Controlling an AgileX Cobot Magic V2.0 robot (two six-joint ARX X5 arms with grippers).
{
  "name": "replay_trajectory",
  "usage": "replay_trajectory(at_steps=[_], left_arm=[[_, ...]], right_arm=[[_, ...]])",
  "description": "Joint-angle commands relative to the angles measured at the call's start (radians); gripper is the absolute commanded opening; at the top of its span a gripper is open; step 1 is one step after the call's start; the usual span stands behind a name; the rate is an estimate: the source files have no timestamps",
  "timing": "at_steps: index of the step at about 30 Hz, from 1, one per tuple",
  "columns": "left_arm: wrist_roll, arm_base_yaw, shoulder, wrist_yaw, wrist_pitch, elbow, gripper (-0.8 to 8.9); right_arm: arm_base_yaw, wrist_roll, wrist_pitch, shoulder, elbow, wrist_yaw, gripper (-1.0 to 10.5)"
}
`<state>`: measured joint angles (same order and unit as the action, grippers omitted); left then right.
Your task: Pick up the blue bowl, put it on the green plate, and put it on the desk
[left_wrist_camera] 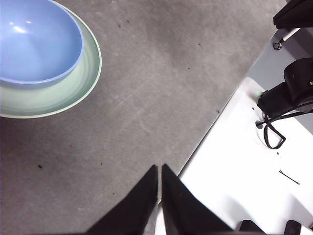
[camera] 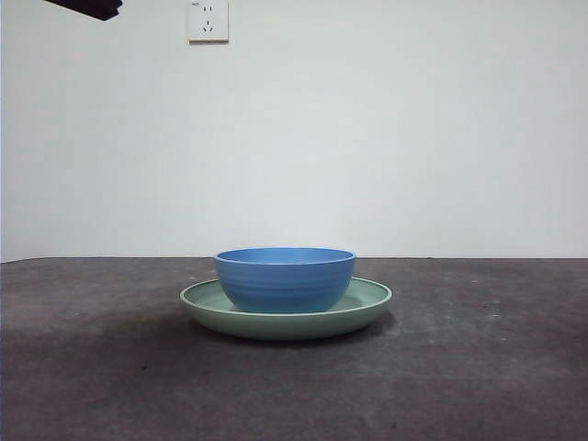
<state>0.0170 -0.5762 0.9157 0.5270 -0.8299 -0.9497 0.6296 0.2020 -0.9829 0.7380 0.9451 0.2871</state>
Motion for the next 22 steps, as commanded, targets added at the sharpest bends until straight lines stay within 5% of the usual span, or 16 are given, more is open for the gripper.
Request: replay_trajectory(at_steps=[1,14,16,22], left_arm=[[-0.002,-0.006,0.005,0.005,0.009,-0.008,0.13],[-0.003,-0.006,0.001,0.005,0.012,-0.008,0.13],[-0.052,0.005,-0.023,-0.016,0.023,-0.008,0.13],[-0.121,0.146,-0.161,-0.151,0.284,-0.003,0.13]], right_arm=[[0.01,-0.011,0.01,0.005,0.005,0.0,0.1],[0.01,-0.011,0.01,0.005,0.005,0.0,0.1],[0.01,-0.011,0.01,0.005,0.005,0.0,0.1],[0.01,-0.011,0.01,0.005,0.005,0.0,0.1]])
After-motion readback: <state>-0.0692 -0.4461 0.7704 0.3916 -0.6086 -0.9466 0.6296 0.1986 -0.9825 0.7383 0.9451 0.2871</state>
